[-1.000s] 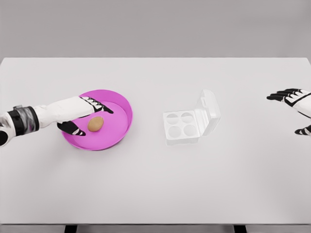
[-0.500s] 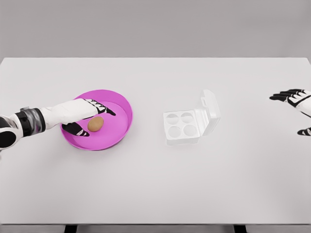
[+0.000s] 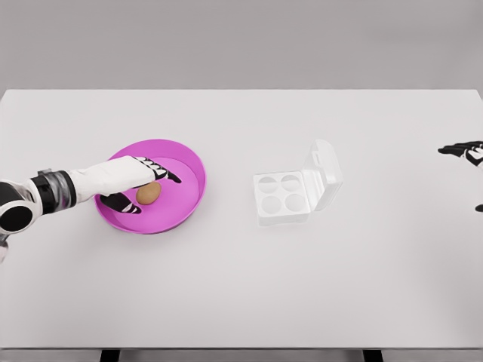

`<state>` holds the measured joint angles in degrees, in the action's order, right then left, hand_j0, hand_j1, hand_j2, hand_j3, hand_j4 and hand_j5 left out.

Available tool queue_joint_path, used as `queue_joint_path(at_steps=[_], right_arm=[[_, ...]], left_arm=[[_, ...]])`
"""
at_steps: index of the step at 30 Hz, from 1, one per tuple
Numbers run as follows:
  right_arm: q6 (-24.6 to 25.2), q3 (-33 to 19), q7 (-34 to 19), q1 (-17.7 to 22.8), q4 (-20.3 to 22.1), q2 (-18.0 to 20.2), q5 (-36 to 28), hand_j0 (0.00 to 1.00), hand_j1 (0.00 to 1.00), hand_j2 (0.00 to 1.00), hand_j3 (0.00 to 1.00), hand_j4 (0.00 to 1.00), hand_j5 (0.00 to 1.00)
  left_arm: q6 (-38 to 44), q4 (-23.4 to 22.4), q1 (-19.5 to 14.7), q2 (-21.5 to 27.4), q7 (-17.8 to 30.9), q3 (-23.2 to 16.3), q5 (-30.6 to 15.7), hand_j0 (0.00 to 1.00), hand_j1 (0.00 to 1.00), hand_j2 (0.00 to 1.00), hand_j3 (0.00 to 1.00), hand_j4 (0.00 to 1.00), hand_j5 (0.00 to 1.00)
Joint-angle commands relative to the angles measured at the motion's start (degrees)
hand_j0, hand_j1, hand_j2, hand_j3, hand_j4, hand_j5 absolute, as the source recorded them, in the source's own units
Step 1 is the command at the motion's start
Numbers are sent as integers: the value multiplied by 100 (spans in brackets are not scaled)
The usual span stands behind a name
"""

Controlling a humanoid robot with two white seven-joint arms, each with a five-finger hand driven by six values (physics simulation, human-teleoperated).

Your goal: Pack egg into the box and close the box lid

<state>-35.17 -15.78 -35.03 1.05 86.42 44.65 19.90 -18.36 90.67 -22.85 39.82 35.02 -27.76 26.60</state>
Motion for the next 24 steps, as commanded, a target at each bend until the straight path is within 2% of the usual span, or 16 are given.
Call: queue_joint_path(at_steps=[1,4,7,12,16,24], right_arm=[[17,-22,3,0,7,-62,-39,100,100,100,100,100,100],[17,-22,3,-61,24,17,-39,100,100,100,100,100,100],[17,13,3,-44,323,-9,-39,100,100,100,100,100,100],[17,31,3,-9,297,-62,5,100,100,100,100,100,100],[17,39,3,220,288,-62,5,100,100,100,100,100,100],[17,22,3,255,323,-62,-12,100,100,100,100,100,100]], left_arm=[[8,-23,0,-1,-2,-27,3,87,87,87,87,87,87],[8,-23,0,-1,-2,-27,3,86,86,86,86,86,86],[8,-32,-9,-1,-2,-27,3,83,83,83,83,83,83],[-1,-32,-9,-1,-2,-27,-5,80,80,80,80,80,80],[-1,-23,0,17,-2,-19,-40,80,80,80,80,80,80],[8,-23,0,17,-2,8,-67,79,79,79,79,79,79]])
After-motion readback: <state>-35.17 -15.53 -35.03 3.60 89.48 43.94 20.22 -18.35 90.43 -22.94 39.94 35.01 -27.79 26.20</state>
